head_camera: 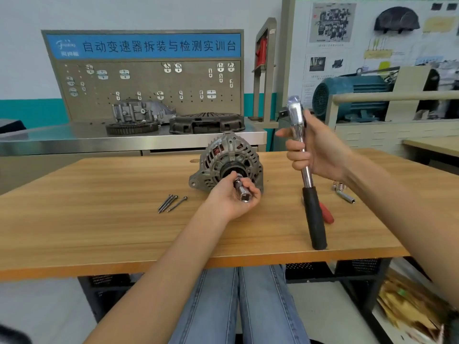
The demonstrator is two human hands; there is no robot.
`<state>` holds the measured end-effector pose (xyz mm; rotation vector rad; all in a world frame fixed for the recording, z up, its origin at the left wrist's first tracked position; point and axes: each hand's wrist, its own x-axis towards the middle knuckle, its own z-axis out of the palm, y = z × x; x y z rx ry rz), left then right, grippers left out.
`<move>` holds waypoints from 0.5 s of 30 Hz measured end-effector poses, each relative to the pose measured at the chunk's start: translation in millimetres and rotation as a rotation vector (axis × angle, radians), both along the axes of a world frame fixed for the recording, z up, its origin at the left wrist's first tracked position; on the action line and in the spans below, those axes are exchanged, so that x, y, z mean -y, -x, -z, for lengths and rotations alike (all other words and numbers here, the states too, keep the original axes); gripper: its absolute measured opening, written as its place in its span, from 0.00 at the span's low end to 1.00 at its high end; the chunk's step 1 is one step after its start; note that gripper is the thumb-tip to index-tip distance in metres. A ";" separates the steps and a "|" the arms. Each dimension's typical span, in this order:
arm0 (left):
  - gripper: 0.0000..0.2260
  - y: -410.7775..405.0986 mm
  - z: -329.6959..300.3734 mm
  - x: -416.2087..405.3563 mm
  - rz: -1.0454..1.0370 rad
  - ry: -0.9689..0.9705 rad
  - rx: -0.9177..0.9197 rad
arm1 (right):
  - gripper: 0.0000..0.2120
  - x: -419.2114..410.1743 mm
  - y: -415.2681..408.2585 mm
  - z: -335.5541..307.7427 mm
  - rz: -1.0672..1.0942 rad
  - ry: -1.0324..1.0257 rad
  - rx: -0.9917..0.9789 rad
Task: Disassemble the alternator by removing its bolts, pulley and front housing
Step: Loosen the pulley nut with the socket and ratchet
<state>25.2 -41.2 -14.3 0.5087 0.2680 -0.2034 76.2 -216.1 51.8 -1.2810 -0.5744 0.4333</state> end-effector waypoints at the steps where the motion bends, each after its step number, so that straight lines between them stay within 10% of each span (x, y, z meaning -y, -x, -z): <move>1: 0.16 0.4 -0.7 0.2 -0.001 0.006 0.000 | 0.26 0.1 3.4 -2.8 -0.018 0.063 0.065; 7: 0.12 0.9 -3.7 -1.1 0.012 -0.054 0.028 | 0.16 -9.8 30.0 21.8 0.019 0.568 0.513; 15: 0.16 -0.9 -3.3 -2.8 0.011 -0.053 0.030 | 0.19 -22.0 39.7 71.3 0.163 0.710 0.900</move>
